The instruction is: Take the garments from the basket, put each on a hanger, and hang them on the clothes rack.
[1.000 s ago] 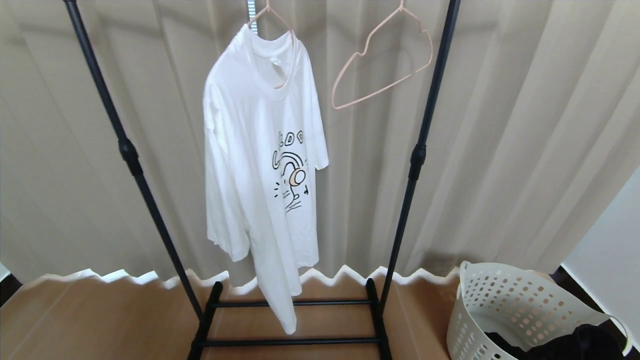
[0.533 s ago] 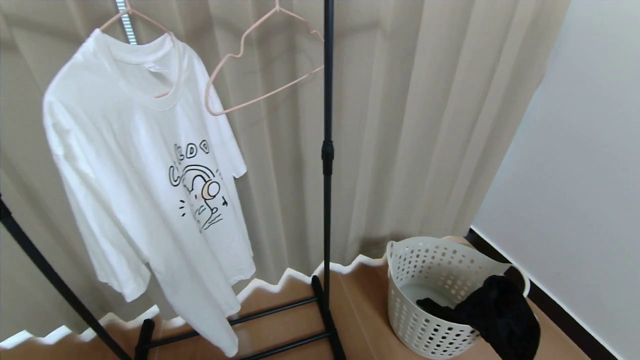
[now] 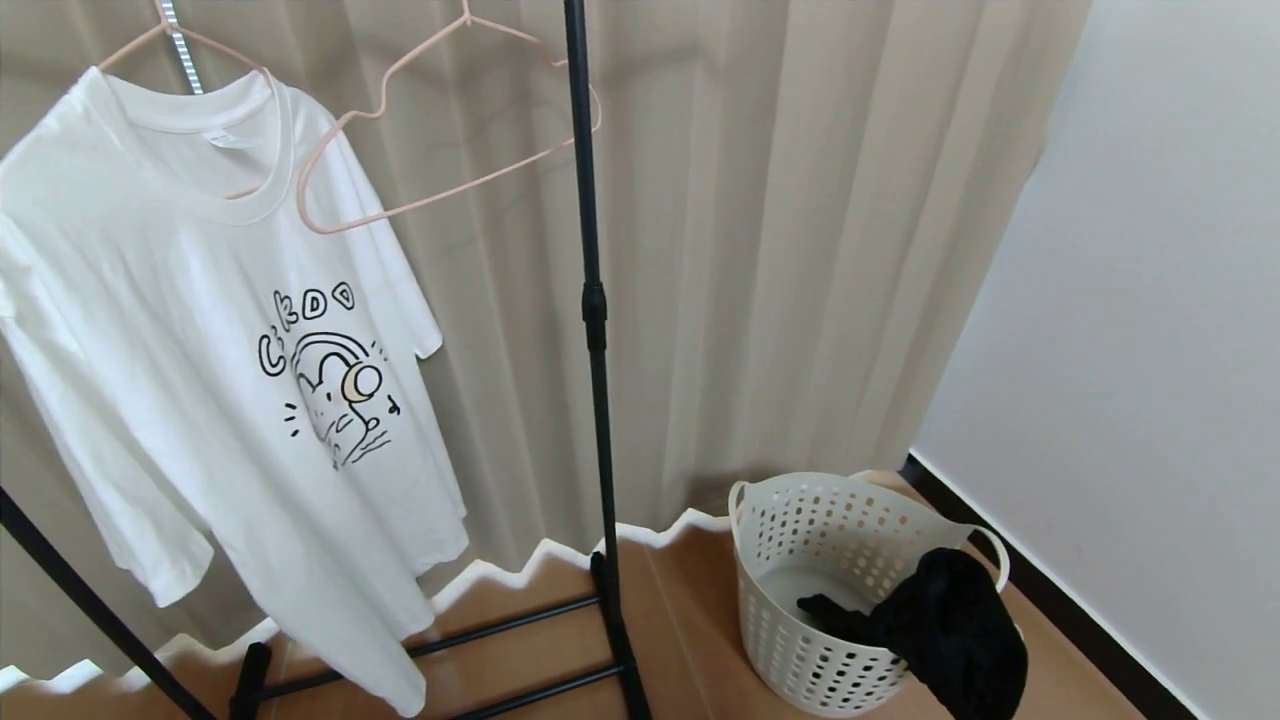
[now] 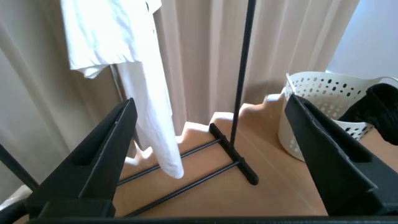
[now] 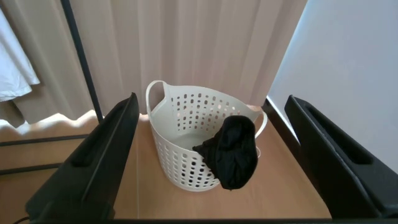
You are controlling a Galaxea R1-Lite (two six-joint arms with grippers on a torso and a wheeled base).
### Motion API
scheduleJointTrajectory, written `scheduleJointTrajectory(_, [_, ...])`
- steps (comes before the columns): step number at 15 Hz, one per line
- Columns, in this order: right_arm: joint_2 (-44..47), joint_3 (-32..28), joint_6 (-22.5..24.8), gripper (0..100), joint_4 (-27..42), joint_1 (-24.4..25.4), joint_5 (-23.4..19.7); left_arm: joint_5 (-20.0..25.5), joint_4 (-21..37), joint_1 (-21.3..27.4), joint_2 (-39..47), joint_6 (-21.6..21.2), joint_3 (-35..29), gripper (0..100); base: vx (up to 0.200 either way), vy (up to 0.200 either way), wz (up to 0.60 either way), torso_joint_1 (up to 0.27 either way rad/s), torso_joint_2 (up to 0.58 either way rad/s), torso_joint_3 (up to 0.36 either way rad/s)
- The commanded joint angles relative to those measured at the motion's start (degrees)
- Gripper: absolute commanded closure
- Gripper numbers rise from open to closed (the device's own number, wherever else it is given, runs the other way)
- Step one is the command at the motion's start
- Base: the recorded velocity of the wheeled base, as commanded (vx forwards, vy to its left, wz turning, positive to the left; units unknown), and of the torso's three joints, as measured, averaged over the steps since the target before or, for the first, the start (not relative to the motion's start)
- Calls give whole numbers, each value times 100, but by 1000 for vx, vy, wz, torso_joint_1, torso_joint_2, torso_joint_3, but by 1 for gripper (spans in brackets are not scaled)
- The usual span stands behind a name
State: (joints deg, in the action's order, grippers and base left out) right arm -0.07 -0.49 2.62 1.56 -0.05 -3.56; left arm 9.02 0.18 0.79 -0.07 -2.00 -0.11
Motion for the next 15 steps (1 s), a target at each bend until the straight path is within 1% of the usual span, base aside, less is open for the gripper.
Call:
scheduleJointTrajectory(1, [7, -4, 2, 0, 2, -4, -4, 3, -1, 0, 7, -2, 2, 0, 0, -200, 0, -2, 2, -2])
scheduleJointTrajectory(4, [7, -4, 2, 0, 2, -4, -4, -6, -1, 0, 7, -2, 2, 0, 0, -200, -600, -2, 2, -2])
scheduleJointTrajectory(5, [7, 5, 2, 0, 2, 5, -4, 3, -1, 0, 7, -2, -7, 0, 0, -200, 0, 7, 7, 7])
scheduleJointTrajectory(12, [7, -4, 2, 0, 2, -4, -4, -6, -1, 0, 7, -2, 2, 0, 0, 0, 0, 0, 0, 0])
scheduleJointTrajectory(13, [7, -4, 2, 0, 2, -4, -4, -6, -1, 0, 7, -2, 2, 0, 0, 0, -600, 2, 2, 7])
scheduleJointTrajectory(15, [7, -4, 2, 0, 2, -4, -4, -6, -1, 0, 7, -2, -7, 0, 0, 0, 0, 0, 0, 0])
